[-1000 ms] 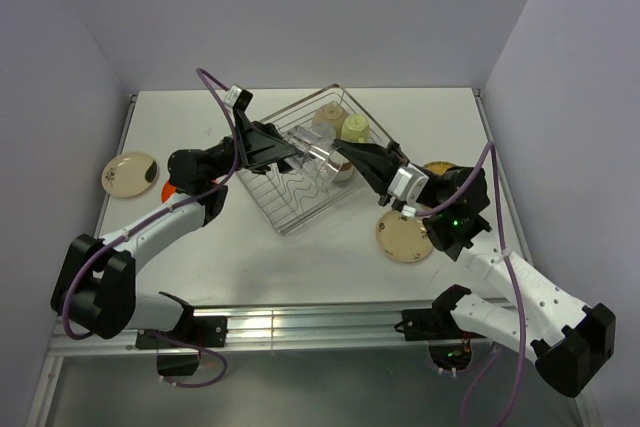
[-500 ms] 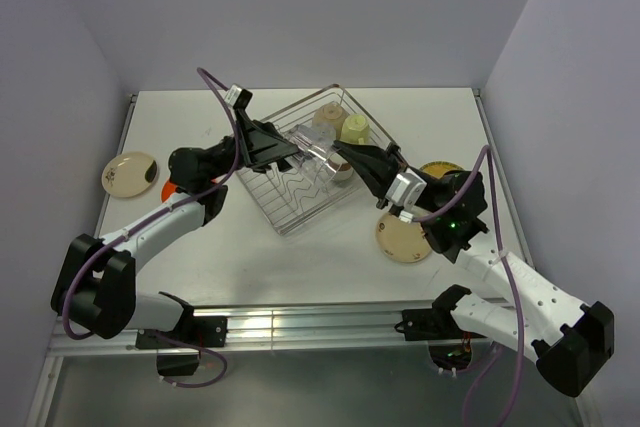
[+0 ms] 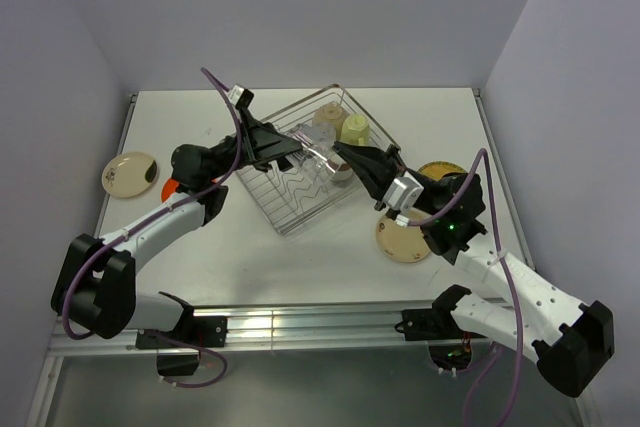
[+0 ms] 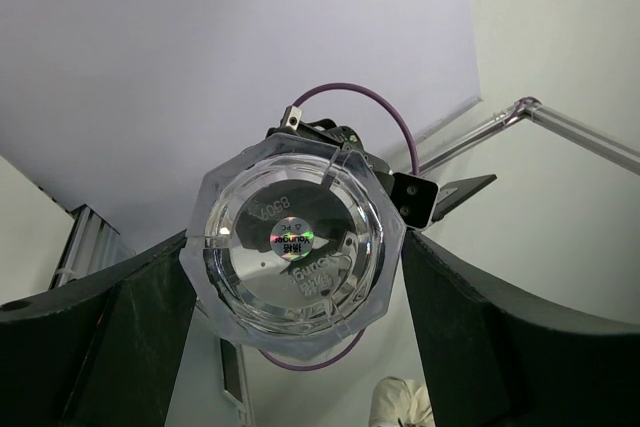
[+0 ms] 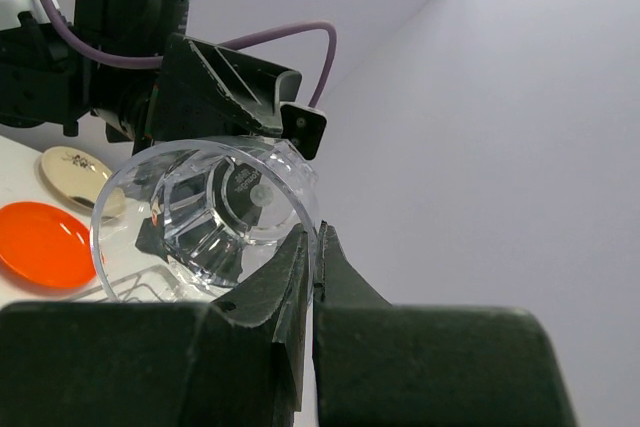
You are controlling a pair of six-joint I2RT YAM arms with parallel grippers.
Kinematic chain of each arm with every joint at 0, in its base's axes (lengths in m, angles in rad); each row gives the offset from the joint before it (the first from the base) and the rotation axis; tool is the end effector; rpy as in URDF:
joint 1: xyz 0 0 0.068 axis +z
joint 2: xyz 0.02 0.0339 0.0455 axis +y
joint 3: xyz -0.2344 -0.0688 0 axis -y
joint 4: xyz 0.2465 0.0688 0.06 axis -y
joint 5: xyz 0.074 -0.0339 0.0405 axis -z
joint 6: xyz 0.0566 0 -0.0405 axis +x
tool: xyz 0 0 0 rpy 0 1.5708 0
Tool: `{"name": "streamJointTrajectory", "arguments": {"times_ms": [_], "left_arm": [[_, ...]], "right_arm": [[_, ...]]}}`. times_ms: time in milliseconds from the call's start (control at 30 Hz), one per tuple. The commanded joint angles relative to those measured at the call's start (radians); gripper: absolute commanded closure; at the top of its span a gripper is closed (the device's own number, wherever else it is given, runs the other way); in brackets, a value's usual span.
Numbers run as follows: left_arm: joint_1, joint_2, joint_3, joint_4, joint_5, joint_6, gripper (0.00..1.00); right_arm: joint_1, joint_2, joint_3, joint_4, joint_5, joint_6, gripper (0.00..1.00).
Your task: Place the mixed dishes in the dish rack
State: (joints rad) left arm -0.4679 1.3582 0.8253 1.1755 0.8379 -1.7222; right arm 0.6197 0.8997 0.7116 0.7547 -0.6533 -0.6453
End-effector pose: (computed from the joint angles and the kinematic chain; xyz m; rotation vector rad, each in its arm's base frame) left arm 0.2514 -0.1742 0.3361 0.1516 1.5123 -2.2483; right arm 0.1656 0.1604 0.3738 -1.0522 0.4269 0.3048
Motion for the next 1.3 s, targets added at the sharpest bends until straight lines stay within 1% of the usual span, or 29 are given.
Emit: {"name": "streamJointTrajectory", "arguments": {"times_ms": [0, 167, 233, 333, 367, 400, 433, 467, 500, 567, 600, 633, 700, 733, 833, 867, 933, 967, 1000, 1033, 1067, 1100, 1133, 1167, 1200, 1233, 1267], "left_arm": [[-0.002, -0.022, 0.061, 0.058, -0.048, -0.01, 0.16], [-0.002, -0.019, 0.061, 0.05, -0.054, -0.011, 0.19], [-0.002, -0.018, 0.061, 0.047, -0.054, -0.01, 0.27], [-0.002, -0.014, 0.06, 0.055, -0.053, -0.011, 0.51], [-0.002, -0.01, 0.06, 0.058, -0.049, -0.01, 0.56], [0.0, -0.008, 0.058, 0.062, -0.046, -0.008, 0.69], [0.003, -0.008, 0.057, 0.058, -0.045, -0.004, 0.76], [0.005, -0.008, 0.054, 0.055, -0.042, 0.004, 0.85], [0.008, -0.01, 0.051, 0.046, -0.042, 0.01, 0.87], [0.015, -0.018, 0.044, 0.029, -0.042, 0.029, 0.92], [0.018, -0.022, 0.046, 0.018, -0.04, 0.039, 0.93], [0.023, -0.03, 0.046, -0.017, -0.037, 0.049, 0.94], [0.031, -0.04, 0.051, -0.063, -0.033, 0.093, 0.95], [0.041, -0.051, 0.054, -0.127, -0.028, 0.111, 0.95], [0.063, -0.076, 0.081, -0.259, -0.023, 0.222, 0.98], [0.069, -0.082, 0.109, -0.389, -0.028, 0.301, 0.99], [0.084, -0.096, 0.145, -0.532, -0.042, 0.396, 0.99], [0.089, -0.097, 0.188, -0.679, -0.054, 0.497, 0.99], [0.095, -0.097, 0.21, -0.753, -0.084, 0.548, 1.0], [0.098, -0.09, 0.233, -0.813, -0.101, 0.588, 1.0], [0.1, -0.084, 0.27, -0.861, -0.114, 0.654, 1.0], [0.104, -0.076, 0.287, -0.938, -0.144, 0.686, 1.0], [0.106, -0.055, 0.307, -0.98, -0.163, 0.716, 1.0], [0.107, -0.042, 0.351, -1.019, -0.18, 0.775, 1.0], [0.107, -0.025, 0.374, -1.1, -0.224, 0.809, 1.0], [0.107, 0.011, 0.405, -1.141, -0.25, 0.84, 1.0], [0.107, 0.031, 0.458, -1.171, -0.272, 0.896, 1.0]], "right_arm": [[0.008, -0.004, -0.02, -0.008, 0.018, -0.03, 1.0], [0.011, -0.002, -0.031, -0.011, 0.017, -0.051, 1.0], [0.011, -0.001, -0.032, -0.011, 0.018, -0.05, 1.0], [0.011, 0.001, -0.034, -0.012, 0.021, -0.042, 0.99], [0.011, -0.001, -0.034, -0.014, 0.024, -0.037, 0.97], [0.011, 0.001, -0.034, -0.012, 0.032, -0.033, 0.94], [0.011, 0.001, -0.034, -0.014, 0.037, -0.03, 0.86], [0.011, -0.001, -0.035, -0.015, 0.041, -0.027, 0.82], [0.011, -0.001, -0.035, -0.018, 0.044, -0.025, 0.79], [0.011, -0.005, -0.037, -0.031, 0.053, -0.024, 0.7], [0.011, -0.007, -0.038, -0.031, 0.058, -0.016, 0.66], [0.009, -0.008, -0.041, -0.031, 0.067, -0.013, 0.57], [0.009, -0.015, -0.044, -0.031, 0.078, -0.005, 0.48], [0.008, -0.016, -0.046, -0.034, 0.09, 0.005, 0.4], [0.008, -0.033, -0.047, -0.069, 0.109, 0.012, 0.33], [0.008, -0.045, -0.047, -0.083, 0.119, 0.01, 0.32], [0.006, -0.062, -0.044, -0.138, 0.133, 0.01, 0.3], [0.006, -0.08, -0.041, -0.159, 0.144, 0.01, 0.3], [0.005, -0.088, -0.037, -0.19, 0.167, 0.009, 0.29], [0.0, -0.097, -0.025, -0.263, 0.169, 0.003, 0.28], [-0.006, -0.116, -0.017, -0.3, 0.166, -0.007, 0.27], [-0.026, -0.123, -0.015, -0.331, 0.15, -0.01, 0.27], [-0.035, -0.134, -0.017, -0.385, 0.144, -0.007, 0.2], [-0.047, -0.151, -0.011, -0.42, 0.139, 0.004, 0.15], [-0.078, -0.157, -0.002, -0.47, 0.103, 0.012, 0.13], [-0.101, -0.162, 0.023, -0.571, 0.069, 0.015, 0.12], [-0.129, -0.159, 0.034, -0.609, 0.029, 0.027, 0.12]]}}
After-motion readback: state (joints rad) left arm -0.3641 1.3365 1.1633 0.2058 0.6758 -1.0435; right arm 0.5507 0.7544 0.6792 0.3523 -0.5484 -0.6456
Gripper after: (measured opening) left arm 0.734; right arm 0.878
